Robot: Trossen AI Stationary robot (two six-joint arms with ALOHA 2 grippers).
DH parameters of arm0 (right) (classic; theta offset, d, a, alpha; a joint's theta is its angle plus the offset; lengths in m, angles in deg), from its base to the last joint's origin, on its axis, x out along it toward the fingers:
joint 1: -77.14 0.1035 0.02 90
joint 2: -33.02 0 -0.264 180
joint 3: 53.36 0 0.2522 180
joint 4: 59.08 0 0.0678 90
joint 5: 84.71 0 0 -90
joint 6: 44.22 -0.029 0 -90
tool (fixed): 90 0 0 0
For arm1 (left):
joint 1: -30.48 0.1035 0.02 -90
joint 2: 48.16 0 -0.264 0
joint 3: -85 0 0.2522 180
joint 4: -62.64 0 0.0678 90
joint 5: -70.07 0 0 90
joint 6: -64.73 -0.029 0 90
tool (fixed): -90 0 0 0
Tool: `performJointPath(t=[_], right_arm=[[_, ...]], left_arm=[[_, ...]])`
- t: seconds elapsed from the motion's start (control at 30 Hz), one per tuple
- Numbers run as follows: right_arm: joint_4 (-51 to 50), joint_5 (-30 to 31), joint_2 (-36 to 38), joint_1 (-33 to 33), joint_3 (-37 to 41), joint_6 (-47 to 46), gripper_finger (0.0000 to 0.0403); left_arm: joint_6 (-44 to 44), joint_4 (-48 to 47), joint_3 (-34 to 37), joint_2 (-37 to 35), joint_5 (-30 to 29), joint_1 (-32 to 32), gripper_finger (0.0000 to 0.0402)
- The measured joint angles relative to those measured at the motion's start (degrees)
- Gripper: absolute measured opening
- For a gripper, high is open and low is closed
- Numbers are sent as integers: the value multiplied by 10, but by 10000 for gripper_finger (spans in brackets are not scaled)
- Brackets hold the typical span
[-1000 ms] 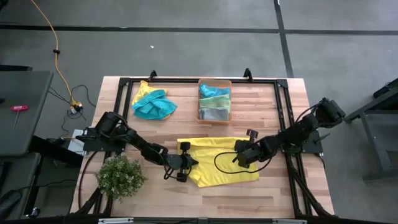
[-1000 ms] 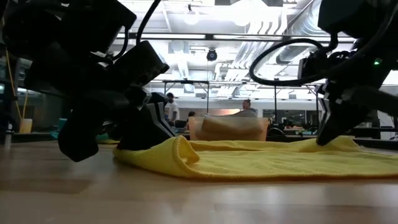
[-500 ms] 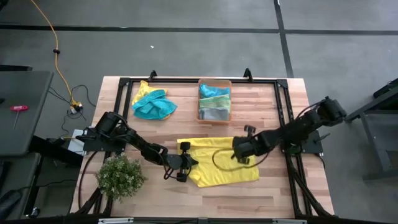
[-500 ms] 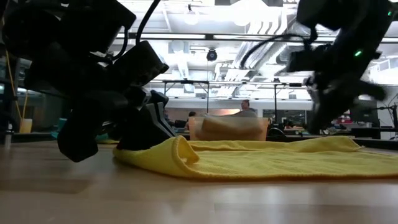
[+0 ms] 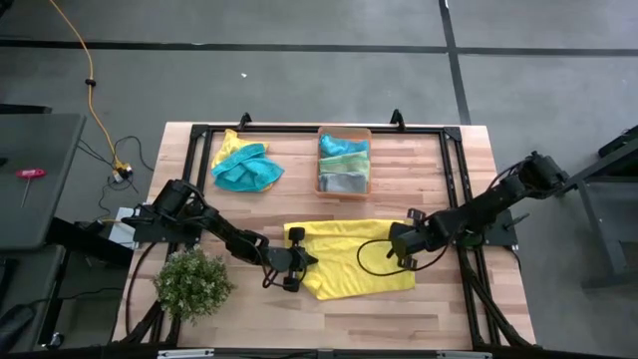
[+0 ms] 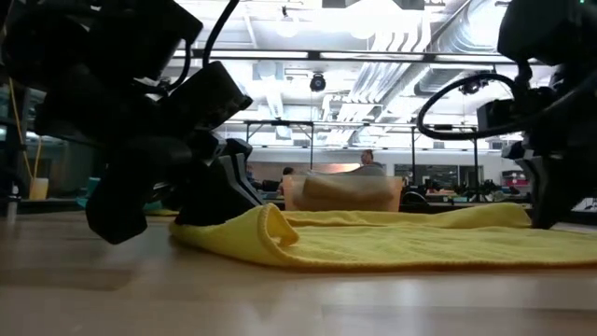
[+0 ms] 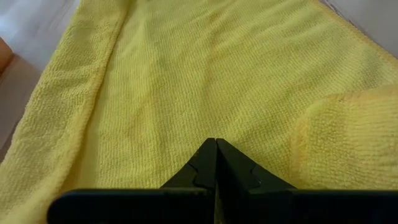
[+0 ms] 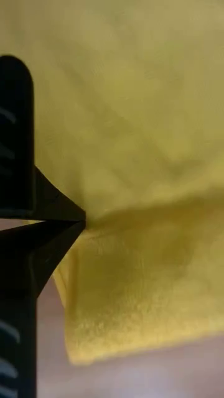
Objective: Fold microfiber towels
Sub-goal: Fold the right yellow microfiber cloth
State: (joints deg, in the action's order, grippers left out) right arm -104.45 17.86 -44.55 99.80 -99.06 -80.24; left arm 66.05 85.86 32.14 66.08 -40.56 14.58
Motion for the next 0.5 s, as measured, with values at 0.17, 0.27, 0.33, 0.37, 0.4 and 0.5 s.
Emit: performJointPath(t=[0.17, 0.27, 0.33, 0.37, 0.4, 0.5], right_arm=[[13, 71, 5, -18, 6, 15, 0], [24, 126, 5, -33, 6, 28, 0], [30, 177, 5, -44, 6, 29, 0], [33, 200, 5, -51, 6, 30, 0], [34, 217, 5, -59, 6, 31, 0], [28, 259, 5, -89, 6, 30, 0]], left_arm=[[0, 1, 0, 0, -3, 0, 0], [0, 1, 0, 0, -4, 0, 0], [0, 1, 0, 0, -4, 0, 0], [0, 1, 0, 0, -4, 0, 0], [0, 1, 0, 0, -4, 0, 0], [0, 1, 0, 0, -4, 0, 0]])
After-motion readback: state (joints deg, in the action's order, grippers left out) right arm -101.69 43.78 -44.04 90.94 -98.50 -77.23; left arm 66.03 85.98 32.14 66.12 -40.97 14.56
